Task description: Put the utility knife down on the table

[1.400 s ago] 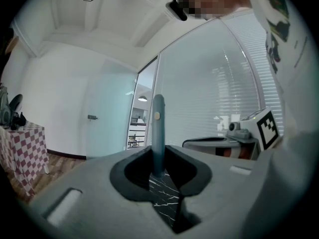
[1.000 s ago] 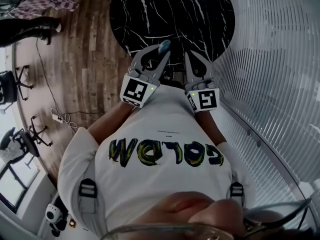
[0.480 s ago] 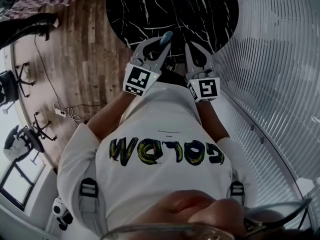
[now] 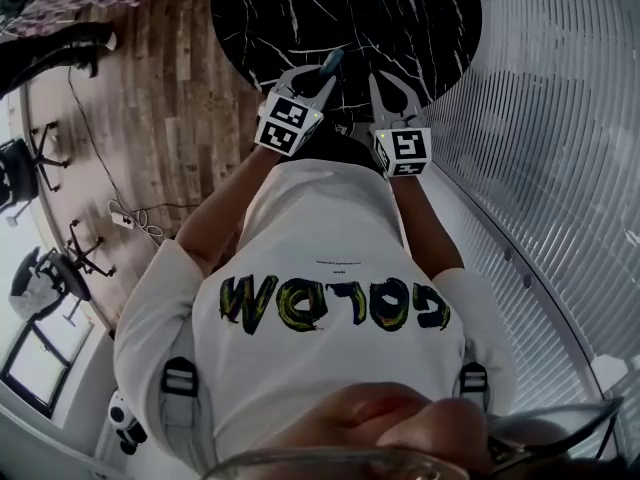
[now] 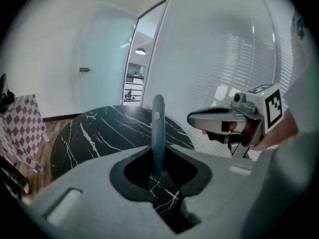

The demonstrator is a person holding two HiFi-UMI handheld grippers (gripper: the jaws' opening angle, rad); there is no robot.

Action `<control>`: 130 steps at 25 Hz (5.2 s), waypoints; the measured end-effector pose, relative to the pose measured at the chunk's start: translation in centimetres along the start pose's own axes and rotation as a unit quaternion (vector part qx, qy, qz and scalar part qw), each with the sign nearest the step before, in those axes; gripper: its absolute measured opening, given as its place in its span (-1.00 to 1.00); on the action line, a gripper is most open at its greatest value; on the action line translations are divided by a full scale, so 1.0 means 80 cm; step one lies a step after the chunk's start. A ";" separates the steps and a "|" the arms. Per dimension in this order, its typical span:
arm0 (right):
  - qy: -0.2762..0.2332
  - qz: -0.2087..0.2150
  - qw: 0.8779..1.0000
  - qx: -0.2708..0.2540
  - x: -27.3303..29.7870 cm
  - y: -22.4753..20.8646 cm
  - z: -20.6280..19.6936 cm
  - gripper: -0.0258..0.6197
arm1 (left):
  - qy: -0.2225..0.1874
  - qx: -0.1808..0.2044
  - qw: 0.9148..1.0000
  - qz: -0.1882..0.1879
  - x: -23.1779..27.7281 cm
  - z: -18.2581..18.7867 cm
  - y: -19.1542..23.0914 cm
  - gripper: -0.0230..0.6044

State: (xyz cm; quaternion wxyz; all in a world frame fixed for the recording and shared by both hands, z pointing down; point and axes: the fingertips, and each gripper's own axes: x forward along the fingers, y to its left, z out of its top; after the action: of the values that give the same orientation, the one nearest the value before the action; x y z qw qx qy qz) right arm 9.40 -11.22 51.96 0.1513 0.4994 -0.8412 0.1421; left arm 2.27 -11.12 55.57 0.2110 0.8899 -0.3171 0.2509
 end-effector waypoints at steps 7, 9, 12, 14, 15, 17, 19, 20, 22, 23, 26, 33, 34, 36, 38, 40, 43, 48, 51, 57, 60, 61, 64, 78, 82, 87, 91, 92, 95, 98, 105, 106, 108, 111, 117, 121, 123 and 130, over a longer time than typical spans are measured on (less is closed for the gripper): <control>0.057 0.010 0.998 0.010 0.030 -0.002 -0.066 -0.92 | 0.074 0.027 0.997 0.005 0.041 -0.061 0.021 -0.69; 0.072 0.016 0.997 0.003 0.037 0.003 -0.083 -0.92 | 0.094 0.025 0.995 0.005 0.051 -0.079 0.023 -0.69; 0.089 0.028 0.996 -0.007 0.051 0.010 -0.106 -0.92 | 0.118 0.029 0.993 0.000 0.069 -0.101 0.025 -0.69; 0.099 0.031 0.995 -0.009 0.061 0.011 -0.119 -0.92 | 0.133 0.036 0.990 -0.001 0.083 -0.112 0.027 -0.69; 0.104 0.032 0.994 -0.008 0.065 0.012 -0.126 -0.92 | 0.141 0.038 0.989 -0.002 0.089 -0.118 0.027 -0.69; 0.116 0.033 0.993 -0.005 0.071 0.012 -0.139 -0.92 | 0.156 0.040 0.987 -0.002 0.098 -0.129 0.027 -0.69; 0.126 0.034 0.991 -0.006 0.077 0.010 -0.151 -0.92 | 0.167 0.042 0.985 -0.001 0.107 -0.138 0.028 -0.69; 0.131 0.035 0.991 -0.006 0.081 0.009 -0.158 -0.92 | 0.172 0.044 0.984 -0.001 0.111 -0.142 0.029 -0.69; 0.145 0.036 0.989 -0.007 0.087 0.006 -0.174 -0.92 | 0.183 0.049 0.982 -0.002 0.120 -0.153 0.030 -0.69; 0.154 0.037 0.987 -0.008 0.088 0.005 -0.183 -0.92 | 0.190 0.051 0.980 -0.002 0.123 -0.160 0.031 -0.69; 0.176 0.040 0.983 -0.011 0.090 0.001 -0.208 -0.92 | 0.213 0.055 0.976 0.000 0.129 -0.180 0.034 -0.69; 0.217 0.042 0.975 0.004 0.095 -0.005 -0.252 -0.92 | 0.252 0.053 0.966 0.001 0.139 -0.212 0.040 -0.69; 0.223 0.040 0.974 0.005 0.096 -0.007 -0.258 -0.92 | 0.253 0.053 0.966 -0.002 0.140 -0.213 0.038 -0.69; 0.234 0.037 0.972 0.005 0.099 -0.010 -0.267 -0.92 | 0.258 0.055 0.965 -0.006 0.142 -0.217 0.036 -0.69; 0.242 0.038 0.969 0.003 0.101 -0.011 -0.273 -0.92 | 0.263 0.056 0.963 -0.006 0.146 -0.223 0.037 -0.69; 0.248 0.041 0.968 0.004 0.102 -0.011 -0.277 -0.92 | 0.266 0.057 0.962 -0.007 0.148 -0.225 0.037 -0.69; 0.252 0.046 0.967 0.006 0.102 -0.008 -0.280 -0.92 | 0.269 0.055 0.962 -0.010 0.149 -0.225 0.037 -0.69; 0.255 0.047 0.966 0.013 0.099 -0.005 -0.287 -0.92 | 0.286 0.057 0.957 -0.018 0.149 -0.227 0.037 -0.69; 0.252 0.045 0.967 0.019 0.098 -0.005 -0.288 -0.92 | 0.301 0.052 0.952 -0.022 0.150 -0.228 0.038 -0.69; 0.252 0.043 0.966 0.024 0.096 -0.007 -0.290 -0.92 | 0.292 0.064 0.954 -0.026 0.151 -0.227 0.037 -0.69; 0.252 0.041 0.967 0.025 0.094 -0.008 -0.290 -0.92 | 0.293 0.063 0.954 -0.026 0.151 -0.228 0.038 -0.69; 0.252 0.041 0.967 0.025 0.093 -0.008 -0.289 -0.92 | 0.293 0.062 0.954 -0.026 0.151 -0.227 0.038 -0.69; 0.250 0.039 0.967 0.028 0.091 -0.010 -0.288 -0.92 | 0.293 0.063 0.954 -0.028 0.150 -0.226 0.037 -0.69; 0.244 0.035 0.968 0.041 0.080 -0.009 -0.288 -0.92 | 0.280 0.054 0.958 -0.034 0.148 -0.225 0.036 -0.69; 0.243 0.034 0.968 0.047 0.072 -0.007 -0.286 -0.92 | 0.276 0.050 0.959 -0.039 0.147 -0.223 0.035 -0.69; 0.242 0.030 0.968 0.056 0.064 -0.009 -0.289 -0.92 | 0.272 0.050 0.960 -0.042 0.146 -0.224 0.034 -0.65; 0.235 0.024 0.970 0.063 0.058 -0.015 -0.284 -0.92 | 0.272 0.047 0.960 -0.049 0.146 -0.223 0.031 -0.61; 0.232 0.022 0.970 0.064 0.056 -0.016 -0.282 -0.92 | 0.271 0.048 0.960 -0.051 0.146 -0.223 0.030 -0.58; 0.224 0.020 0.972 0.067 0.052 -0.018 -0.276 -0.92 | 0.265 0.048 0.962 -0.055 0.144 -0.225 0.026 -0.52; 0.221 0.018 0.973 0.068 0.048 -0.021 -0.275 -0.92 | 0.261 0.044 0.963 -0.056 0.142 -0.228 0.023 -0.49; 0.213 0.013 0.974 0.071 0.040 -0.026 -0.265 -0.92 | 0.244 0.042 0.967 -0.055 0.134 -0.223 0.021 -0.47; 0.210 0.013 0.975 0.073 0.039 -0.026 -0.262 -0.92 | 0.240 0.043 0.968 -0.054 0.133 -0.222 0.022 -0.47; 0.203 0.014 0.976 0.077 0.037 -0.025 -0.254 -0.92 | 0.231 0.046 0.971 -0.048 0.128 -0.220 0.023 -0.47; 0.180 0.019 0.980 0.082 0.034 -0.021 -0.229 -0.92 | 0.199 0.047 0.978 -0.038 0.111 -0.194 0.021 -0.47; 0.110 0.035 0.990 0.085 0.022 -0.013 -0.142 -0.92 | 0.083 0.017 0.996 -0.031 0.057 -0.098 0.002 -0.48; 0.058 0.048 0.994 0.073 0.007 -0.004 -0.066 -0.92 | -0.004 0.007 0.999 -0.045 0.013 -0.021 -0.018 -0.63; 0.034 0.056 0.996 0.065 -0.004 0.004 -0.029 -0.92 | -0.038 0.005 0.998 -0.048 -0.008 0.009 -0.028 -0.66; -0.037 0.077 0.996 0.017 -0.039 0.026 0.075 -0.92 | -0.122 0.008 0.991 -0.056 -0.060 0.081 -0.054 -0.84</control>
State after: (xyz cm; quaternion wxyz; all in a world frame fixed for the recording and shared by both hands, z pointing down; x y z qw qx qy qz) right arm 8.32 -10.12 45.02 0.1003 0.4407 -0.8796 0.1487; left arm 3.96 -9.33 46.73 0.1776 0.9319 -0.2881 0.1305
